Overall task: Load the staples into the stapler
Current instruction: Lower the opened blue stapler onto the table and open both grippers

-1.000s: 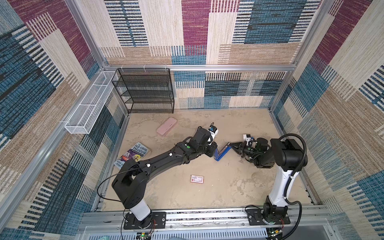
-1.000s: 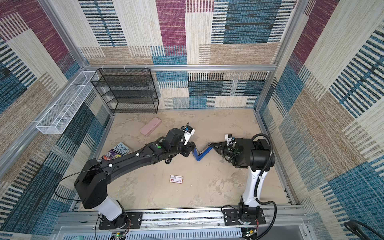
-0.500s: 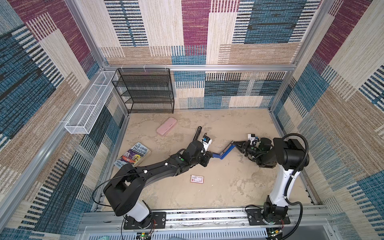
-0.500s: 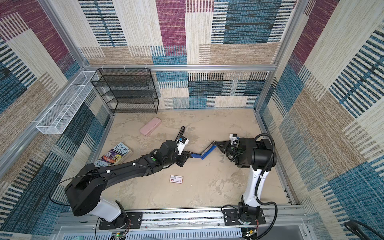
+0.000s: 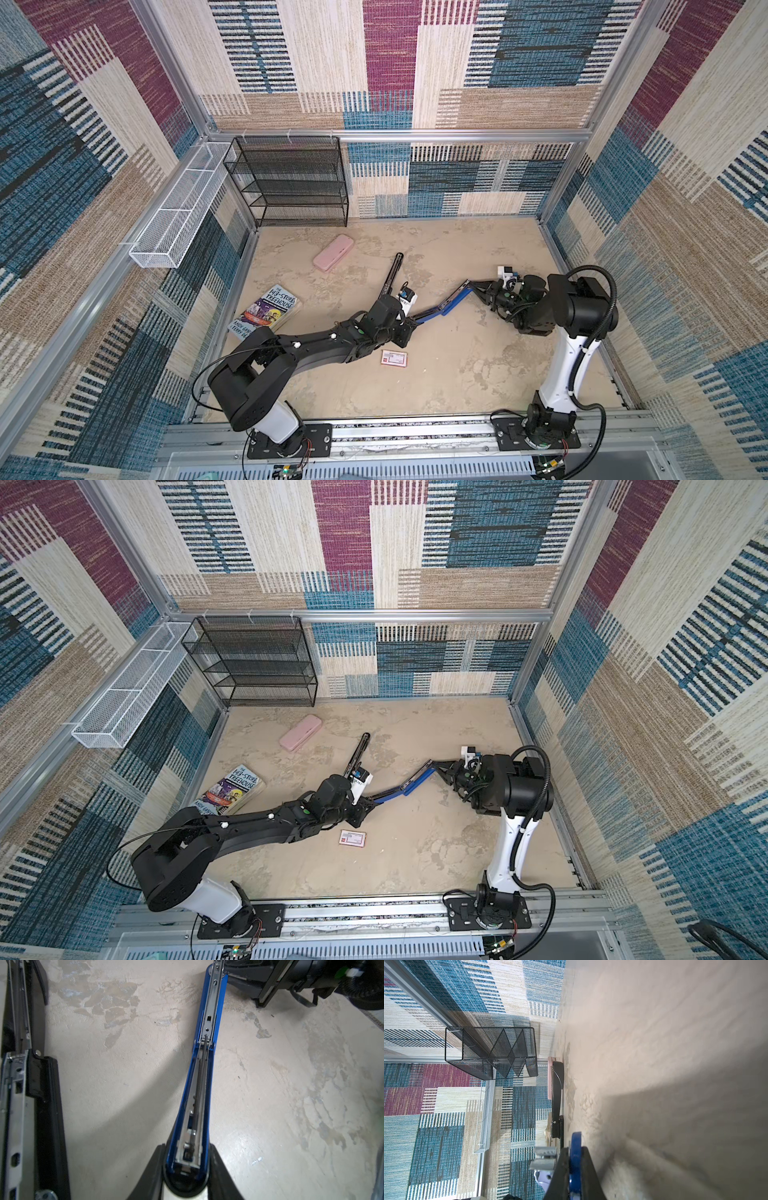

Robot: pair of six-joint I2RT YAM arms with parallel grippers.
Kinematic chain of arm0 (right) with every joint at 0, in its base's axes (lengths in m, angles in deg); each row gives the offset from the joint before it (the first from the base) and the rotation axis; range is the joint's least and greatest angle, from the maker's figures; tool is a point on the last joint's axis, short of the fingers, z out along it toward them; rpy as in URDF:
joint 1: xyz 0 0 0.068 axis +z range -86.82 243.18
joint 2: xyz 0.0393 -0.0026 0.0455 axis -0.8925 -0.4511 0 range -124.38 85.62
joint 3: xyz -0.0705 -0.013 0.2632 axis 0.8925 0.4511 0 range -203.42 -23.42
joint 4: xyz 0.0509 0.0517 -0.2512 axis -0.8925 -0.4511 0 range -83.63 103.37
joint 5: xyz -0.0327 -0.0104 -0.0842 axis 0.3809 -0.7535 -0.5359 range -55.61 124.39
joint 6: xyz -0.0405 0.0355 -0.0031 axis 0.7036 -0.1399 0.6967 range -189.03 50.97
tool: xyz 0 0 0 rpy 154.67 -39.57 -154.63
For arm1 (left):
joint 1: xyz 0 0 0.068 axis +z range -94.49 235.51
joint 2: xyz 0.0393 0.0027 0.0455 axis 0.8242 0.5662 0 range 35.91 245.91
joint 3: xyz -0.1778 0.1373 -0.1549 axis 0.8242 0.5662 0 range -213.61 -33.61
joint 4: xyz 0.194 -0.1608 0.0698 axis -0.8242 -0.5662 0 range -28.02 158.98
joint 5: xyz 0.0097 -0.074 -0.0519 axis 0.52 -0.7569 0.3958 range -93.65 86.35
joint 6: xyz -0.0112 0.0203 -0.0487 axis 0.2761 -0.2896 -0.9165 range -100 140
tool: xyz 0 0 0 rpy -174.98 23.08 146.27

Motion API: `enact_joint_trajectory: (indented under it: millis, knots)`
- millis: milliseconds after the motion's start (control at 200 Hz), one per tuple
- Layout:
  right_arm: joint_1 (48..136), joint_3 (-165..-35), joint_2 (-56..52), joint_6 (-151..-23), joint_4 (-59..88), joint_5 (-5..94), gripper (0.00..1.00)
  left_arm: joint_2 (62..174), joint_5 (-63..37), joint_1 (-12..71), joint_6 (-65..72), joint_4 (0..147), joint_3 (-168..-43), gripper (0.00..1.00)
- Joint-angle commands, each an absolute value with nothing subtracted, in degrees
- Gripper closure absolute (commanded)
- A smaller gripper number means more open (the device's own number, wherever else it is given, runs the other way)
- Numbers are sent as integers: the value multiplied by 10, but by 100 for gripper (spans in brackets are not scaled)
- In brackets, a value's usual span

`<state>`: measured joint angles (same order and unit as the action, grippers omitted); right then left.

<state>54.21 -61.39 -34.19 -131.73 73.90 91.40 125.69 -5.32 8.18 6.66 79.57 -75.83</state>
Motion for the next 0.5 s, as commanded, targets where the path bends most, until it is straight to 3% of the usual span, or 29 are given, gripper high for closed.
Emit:
enact_joint_trajectory:
  millis: [0,210,496]
  knots:
    - [534,-618,-350,-1314,734,868,100,1265,48,85,40,713,-742,100]
    - [534,-621,-352,-1306,736,871,100,1282,56,84,34,712,-728,97]
    - [534,-614,-344,-1282,725,872,100,1306,83,84,35,696,-732,78]
